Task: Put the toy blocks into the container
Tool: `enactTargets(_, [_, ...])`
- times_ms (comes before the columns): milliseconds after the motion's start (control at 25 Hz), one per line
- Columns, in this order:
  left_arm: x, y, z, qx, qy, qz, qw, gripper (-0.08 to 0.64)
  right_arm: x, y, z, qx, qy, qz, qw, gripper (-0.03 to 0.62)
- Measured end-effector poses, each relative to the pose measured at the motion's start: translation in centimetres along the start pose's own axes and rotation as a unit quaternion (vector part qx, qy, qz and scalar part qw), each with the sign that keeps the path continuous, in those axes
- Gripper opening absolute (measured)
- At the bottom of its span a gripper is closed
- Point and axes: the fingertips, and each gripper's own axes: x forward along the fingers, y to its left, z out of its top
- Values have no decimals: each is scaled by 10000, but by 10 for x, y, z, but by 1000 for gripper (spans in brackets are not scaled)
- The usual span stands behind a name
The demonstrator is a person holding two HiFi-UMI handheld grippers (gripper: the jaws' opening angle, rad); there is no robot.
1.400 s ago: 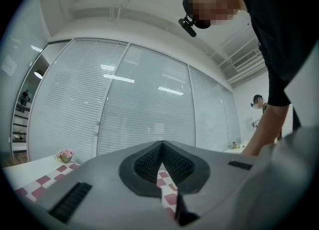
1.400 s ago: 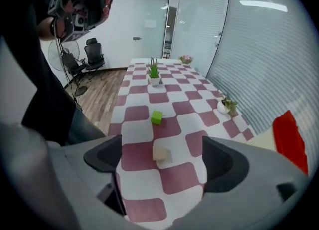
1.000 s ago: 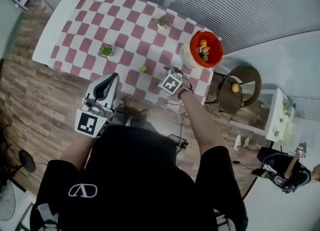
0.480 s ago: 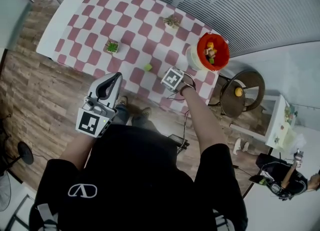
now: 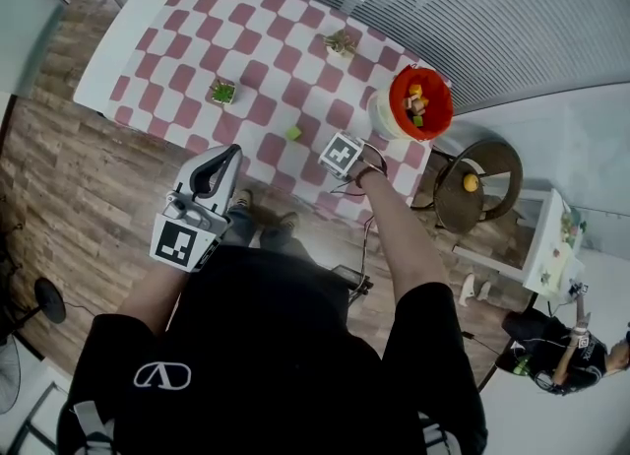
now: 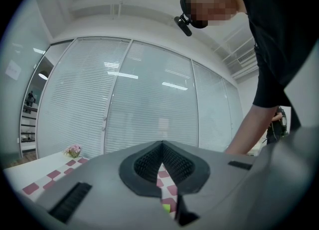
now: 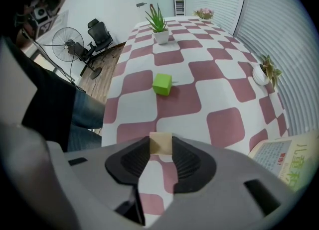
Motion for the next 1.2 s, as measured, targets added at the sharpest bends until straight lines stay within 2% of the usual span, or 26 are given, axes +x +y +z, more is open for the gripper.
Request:
enactTargets(120, [0,0,-2,8,32,-17,10000,6,-22,-10,9,-11,-303,-269,9992,138])
enactTargets(280, [8,-5,3,-38,-14,-114,9999,6,-82,-15,35,231,-1272,-602,9898,138])
enactTargets(400, [17,-10,11,-20,-142,-246,9996,6,-133,-12,49,295,-1996,-959,9747,138])
enactTargets(560, [30,-17,24,1,-323,-417,9986,6,-195,-3,55,420,-2842,-1439,9470,138])
enactTargets(720, [44,-24,37,34,-531,-602,9968,6,-252,10,55,590,-3547,-1853,9146,138])
enactTargets(880, [49,-31,22,74,-227,-839,9962,6,-301,21,46,829,-4187,-2254,8758,138])
enactTargets(1200, [61,-46,32,109,-338,-1078,9935,6,-380,38,26,1267,-5405,-3107,7715,138])
